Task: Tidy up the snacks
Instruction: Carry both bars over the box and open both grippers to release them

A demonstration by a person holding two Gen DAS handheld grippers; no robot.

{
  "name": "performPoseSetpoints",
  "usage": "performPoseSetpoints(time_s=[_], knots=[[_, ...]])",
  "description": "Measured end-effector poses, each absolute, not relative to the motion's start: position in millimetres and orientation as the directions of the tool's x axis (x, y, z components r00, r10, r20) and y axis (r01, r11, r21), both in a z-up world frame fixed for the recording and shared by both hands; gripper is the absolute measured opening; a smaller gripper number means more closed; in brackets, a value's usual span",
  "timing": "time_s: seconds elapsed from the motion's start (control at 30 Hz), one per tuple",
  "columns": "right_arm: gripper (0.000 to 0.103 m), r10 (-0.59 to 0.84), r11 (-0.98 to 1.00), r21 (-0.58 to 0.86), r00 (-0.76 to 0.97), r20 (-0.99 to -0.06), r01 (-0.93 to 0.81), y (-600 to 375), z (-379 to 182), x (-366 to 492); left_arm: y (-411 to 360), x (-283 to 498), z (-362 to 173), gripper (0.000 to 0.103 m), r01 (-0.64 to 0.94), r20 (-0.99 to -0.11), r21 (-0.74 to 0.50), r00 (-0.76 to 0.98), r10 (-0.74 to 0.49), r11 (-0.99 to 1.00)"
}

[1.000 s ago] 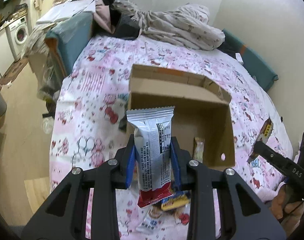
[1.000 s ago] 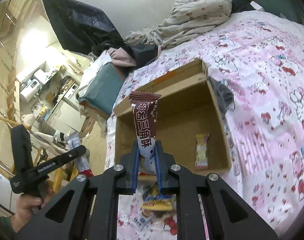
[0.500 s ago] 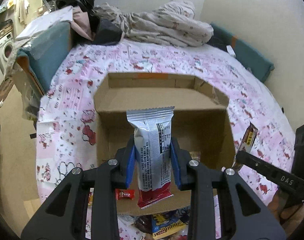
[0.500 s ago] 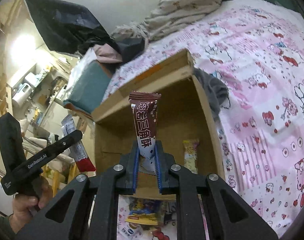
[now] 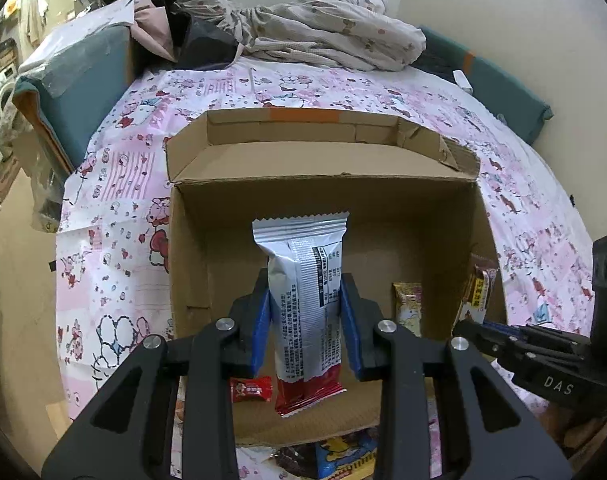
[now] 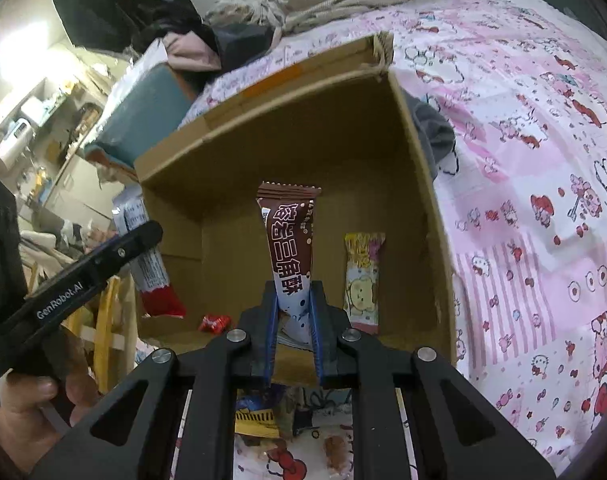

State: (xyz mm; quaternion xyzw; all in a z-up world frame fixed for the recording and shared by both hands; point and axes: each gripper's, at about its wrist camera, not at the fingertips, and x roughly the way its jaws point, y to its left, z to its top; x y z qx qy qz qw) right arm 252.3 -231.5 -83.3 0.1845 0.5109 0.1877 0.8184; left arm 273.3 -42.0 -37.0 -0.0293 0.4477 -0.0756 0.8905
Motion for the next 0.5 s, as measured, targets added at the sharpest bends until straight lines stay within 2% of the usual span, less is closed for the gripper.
performPoseSetpoints(time_s=[0.5], knots=[[0.017, 0.503, 0.858, 0.504, 0.369, -0.782, -0.102, -231.0, -91.4, 254.7, -38.2, 273.8, -44.8, 0.028, 0.096, -0.804, -0.124, 0.573, -0.157, 0.988]])
